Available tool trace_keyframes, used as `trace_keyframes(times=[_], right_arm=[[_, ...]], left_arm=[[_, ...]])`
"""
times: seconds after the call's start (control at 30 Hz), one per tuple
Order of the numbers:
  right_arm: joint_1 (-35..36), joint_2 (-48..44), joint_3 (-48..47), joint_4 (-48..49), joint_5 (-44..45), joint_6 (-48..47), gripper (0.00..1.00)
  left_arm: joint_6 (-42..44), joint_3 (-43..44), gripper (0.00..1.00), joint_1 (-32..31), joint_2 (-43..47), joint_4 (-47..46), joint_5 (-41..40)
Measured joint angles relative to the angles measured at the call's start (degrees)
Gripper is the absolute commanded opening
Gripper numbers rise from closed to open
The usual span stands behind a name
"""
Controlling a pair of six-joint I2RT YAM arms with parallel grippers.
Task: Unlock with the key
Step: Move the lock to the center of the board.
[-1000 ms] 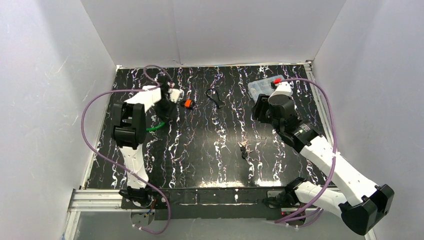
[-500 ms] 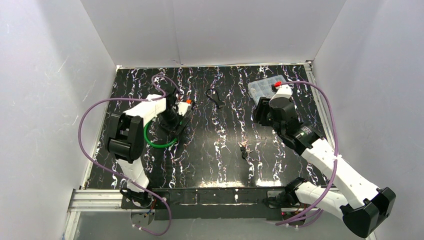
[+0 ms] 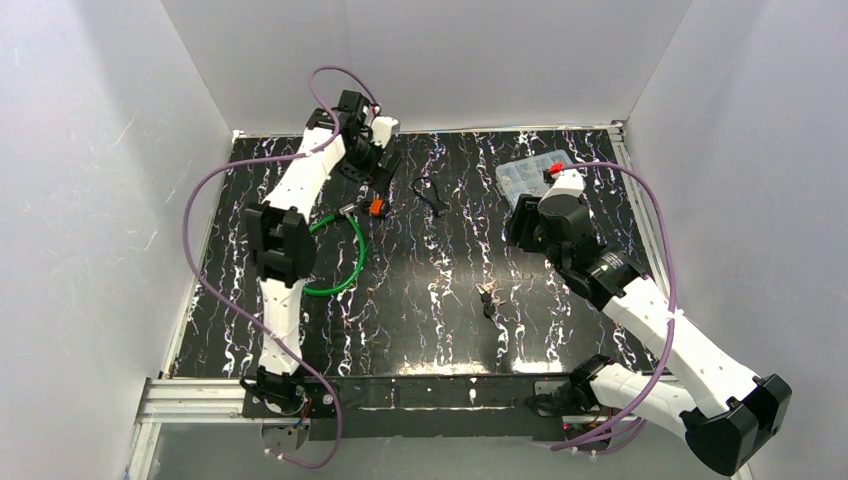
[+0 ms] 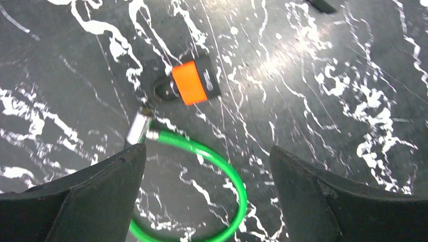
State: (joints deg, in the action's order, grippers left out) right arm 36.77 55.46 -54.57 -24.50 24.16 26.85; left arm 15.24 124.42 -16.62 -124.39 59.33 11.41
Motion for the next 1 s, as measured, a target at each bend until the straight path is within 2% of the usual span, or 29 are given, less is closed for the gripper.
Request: trace_keyframes(times=[0.07, 0.23, 0.6, 1.0], right_arm=[[0.00, 0.00, 0.00, -0.21, 0.17, 0.00, 0.60], [0.00, 0.04, 0.00, -0.84, 0.44, 0.01, 0.60], [0.00, 2.40, 0.00, -0.89, 0.28, 0.34, 0.60], [0.00, 3.39, 0.00, -0.93, 0.33, 0.46, 0.59]], left_arm=[[-0.32, 3.38, 0.89, 0.02, -5.05, -0.26, -0.28], [-1.30, 2.41, 0.88, 0.00, -11.17, -1.06, -1.59], [-2.47, -2.12, 0.86, -0.10, -11.16, -4.90, -2.18], [-4.07, -2.47, 0.83, -1.67, -11.18, -7.41, -2.18]])
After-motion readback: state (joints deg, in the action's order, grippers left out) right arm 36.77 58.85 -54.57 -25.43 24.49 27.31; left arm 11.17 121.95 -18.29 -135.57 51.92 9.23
